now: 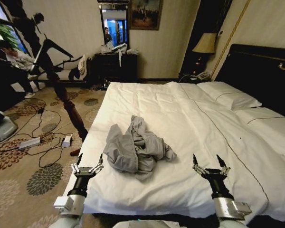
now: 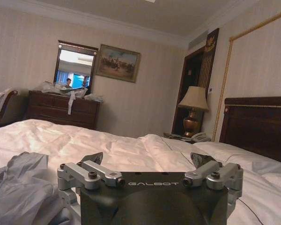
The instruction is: Pick up the clothes from the bed and hang them on the clothes hanger.
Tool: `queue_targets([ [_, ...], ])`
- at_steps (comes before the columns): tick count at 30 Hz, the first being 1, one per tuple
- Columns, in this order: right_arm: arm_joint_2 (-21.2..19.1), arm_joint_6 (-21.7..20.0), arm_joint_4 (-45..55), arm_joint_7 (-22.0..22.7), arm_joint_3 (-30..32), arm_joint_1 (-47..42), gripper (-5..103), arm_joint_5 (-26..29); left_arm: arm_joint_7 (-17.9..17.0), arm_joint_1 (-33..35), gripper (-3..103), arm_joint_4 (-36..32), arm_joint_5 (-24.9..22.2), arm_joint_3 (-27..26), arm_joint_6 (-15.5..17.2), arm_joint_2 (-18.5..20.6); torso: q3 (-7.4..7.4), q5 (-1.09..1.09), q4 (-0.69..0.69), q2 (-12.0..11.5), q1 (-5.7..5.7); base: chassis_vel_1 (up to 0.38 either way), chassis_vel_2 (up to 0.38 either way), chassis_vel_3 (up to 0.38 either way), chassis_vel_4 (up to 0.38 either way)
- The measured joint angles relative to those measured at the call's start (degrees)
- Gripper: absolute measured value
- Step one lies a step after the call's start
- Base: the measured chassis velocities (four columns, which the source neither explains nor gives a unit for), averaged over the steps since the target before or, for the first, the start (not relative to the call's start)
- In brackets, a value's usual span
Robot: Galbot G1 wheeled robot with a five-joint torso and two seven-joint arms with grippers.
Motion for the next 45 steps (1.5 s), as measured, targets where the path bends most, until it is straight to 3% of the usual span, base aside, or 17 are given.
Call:
queue_targets([
  [12,0.14,0.51,-0.05,0.32,-0.42,-0.11,100,-0.99,-0.87,-0.16,100,0.59,2.19,0.69,0.32,-0.71,0.0,0.0,0.0,0.01,0.0,0.0,0.0,0.0,0.0],
  [16,-0.66,-1.07,0.02,1.19,-0.91,-0.05,100,0.93,-0.97,-0.53,100,1.09,1.79,0.54,0.71,-0.38,0.0,0.0,0.0,0.0,0.0,0.0,0.0,0.0,0.0],
  [20,-5.75,-7.7,0.67,4.78,0.74,2.37,100,10.68,-1.44,-2.23,100,1.98,-0.76,-0.01,2.12,1.25,0.0,0.01,-0.02,0.0,0.0,0.0,0.0,0.0,0.0],
  [21,-5.75,-7.7,0.67,4.78,0.74,2.37,100,10.68,-1.44,-2.23,100,1.98,-0.76,-0.01,2.12,1.25,0.0,0.01,-0.02,0.0,0.0,0.0,0.0,0.0,0.0],
  [24,-15.85,-16.01,2.36,9.51,2.63,4.55,100,22.91,-1.39,-2.32,100,2.49,-1.26,-0.02,2.2,1.32,0.0,0.0,0.0,0.0,0.0,0.0,0.0,0.0,0.0],
  [25,-18.95,-17.36,2.34,10.59,3.11,5.43,100,25.52,-1.27,-2.13,100,2.73,-1.06,-0.05,1.92,1.03,0.0,-0.01,0.02,0.0,0.0,0.0,0.0,0.0,0.0],
  [26,-18.95,-17.36,2.34,10.59,3.11,5.43,100,25.52,-1.27,-2.13,100,2.73,-1.06,-0.05,1.92,1.03,0.0,-0.01,0.02,0.0,0.0,0.0,0.0,0.0,0.0],
  [28,-25.54,-20.37,1.37,12.5,3.51,8.91,100,31.48,-1.03,-1.65,102,3.26,-0.93,-0.11,1.49,0.11,0.01,0.02,0.03,0.0,0.01,0.0,0.0,0.0,0.0],
  [30,-26.55,-21.08,1.21,12.9,3.38,9.87,100,32.87,-1.0,-1.67,102,3.39,-0.93,-0.1,1.47,0.07,0.01,0.02,0.02,0.0,0.01,0.0,0.0,0.0,0.0],
  [33,-31.83,-26.31,-1.2,14.5,1.44,17.21,100,39.91,-0.97,-2.78,99,4.17,-1.53,0.25,2.12,1.19,0.01,0.02,-0.01,0.0,0.0,0.0,0.0,0.0,0.0],
  [35,-32.84,-27.11,-2.03,14.55,1.05,18.43,100,40.41,-0.99,-3.06,97,4.31,-1.73,0.34,2.35,1.44,0.01,0.02,0.0,0.0,0.01,0.0,0.0,0.0,0.0],
  [38,-38.71,-30.41,-7.58,15.46,-2.04,25.21,100,44.25,-1.15,-4.63,99,5.4,-2.21,1.55,3.09,2.72,0.01,0.02,-0.04,-0.01,0.02,0.0,0.0,0.0,0.0],
  [40,-39.19,-30.84,-8.09,15.59,-2.66,26.1,100,44.92,-1.15,-4.61,100,5.47,-2.22,1.63,3.09,2.73,0.01,0.01,-0.04,0.0,0.02,0.0,0.0,0.0,0.0],
  [42,-42.58,-33.86,-10.59,16.05,-7.3,31.96,100,48.5,-0.9,-3.82,100,5.87,-2.26,1.92,2.78,2.63,0.01,0.0,0.0,0.0,0.01,0.0,0.0,0.0,0.0],
  [45,-43.45,-36.19,-12.17,17.27,-13.81,38.83,100,51.34,-0.53,-3.17,100,6.09,-2.15,1.82,2.19,2.39,0.01,0.0,0.0,0.0,0.01,0.0,0.0,0.0,0.0],
])
